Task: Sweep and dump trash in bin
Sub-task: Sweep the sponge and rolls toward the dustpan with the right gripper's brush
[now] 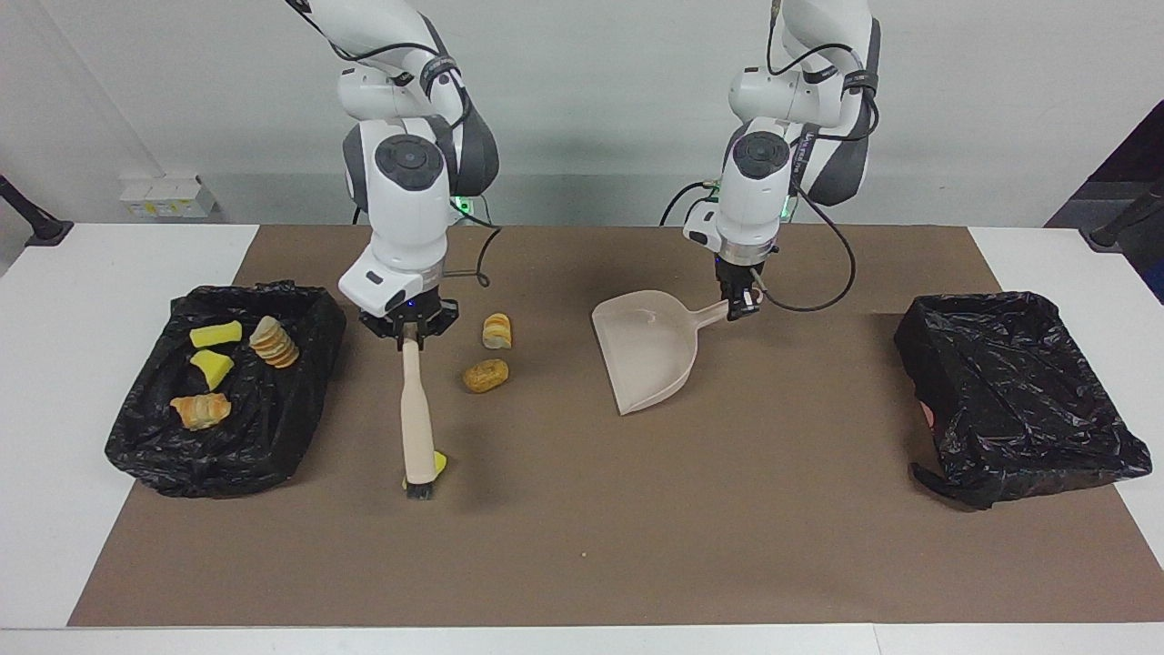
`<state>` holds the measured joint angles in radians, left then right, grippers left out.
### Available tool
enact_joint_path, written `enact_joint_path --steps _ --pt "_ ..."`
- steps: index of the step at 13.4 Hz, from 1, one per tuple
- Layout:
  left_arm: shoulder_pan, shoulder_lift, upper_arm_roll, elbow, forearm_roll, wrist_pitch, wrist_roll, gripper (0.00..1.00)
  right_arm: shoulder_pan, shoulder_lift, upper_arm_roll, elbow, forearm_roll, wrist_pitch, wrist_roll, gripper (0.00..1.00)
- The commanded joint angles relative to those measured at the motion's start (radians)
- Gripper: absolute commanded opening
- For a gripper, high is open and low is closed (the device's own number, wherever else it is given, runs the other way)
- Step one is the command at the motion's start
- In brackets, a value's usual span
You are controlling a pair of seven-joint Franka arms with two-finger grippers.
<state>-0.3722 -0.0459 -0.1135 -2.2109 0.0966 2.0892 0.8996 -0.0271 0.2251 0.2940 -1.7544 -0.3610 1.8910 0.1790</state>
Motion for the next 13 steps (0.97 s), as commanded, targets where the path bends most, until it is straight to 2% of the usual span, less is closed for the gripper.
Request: enact_joint_path --steps 1,3,7,9,11,13 --pt "-0.028 -0.038 0.012 -0.041 0.003 0.02 -0.039 0.0 -0.045 0.141 0.016 0.171 -0.09 -0.03 -0.135 0.0" --pt "-0.018 -0.034 0.015 -0.039 0.003 0.029 -0.034 0.0 -0.1 0.174 0.016 0.187 -0.087 0.017 -0.22 0.0" --pt "-0.028 -0.038 0.014 -0.043 -0.008 0.028 -0.045 0.0 -0.116 0.192 0.017 0.122 -0.066 0.043 -0.159 0.0" --pt "-0.028 -0.037 0.014 -0.043 -0.011 0.028 -0.045 0.0 -0.1 0.203 0.02 0.107 -0.04 0.036 -0.121 0.0" --pt "-0.03 -0.037 0.014 -0.043 -0.012 0.028 -0.053 0.0 -0.085 0.183 0.031 0.07 0.038 0.031 -0.116 0.0" --pt "-0.03 -0.037 0.012 -0.043 -0.012 0.028 -0.054 0.0 -0.057 0.166 0.034 0.044 0.065 0.031 -0.089 0.0"
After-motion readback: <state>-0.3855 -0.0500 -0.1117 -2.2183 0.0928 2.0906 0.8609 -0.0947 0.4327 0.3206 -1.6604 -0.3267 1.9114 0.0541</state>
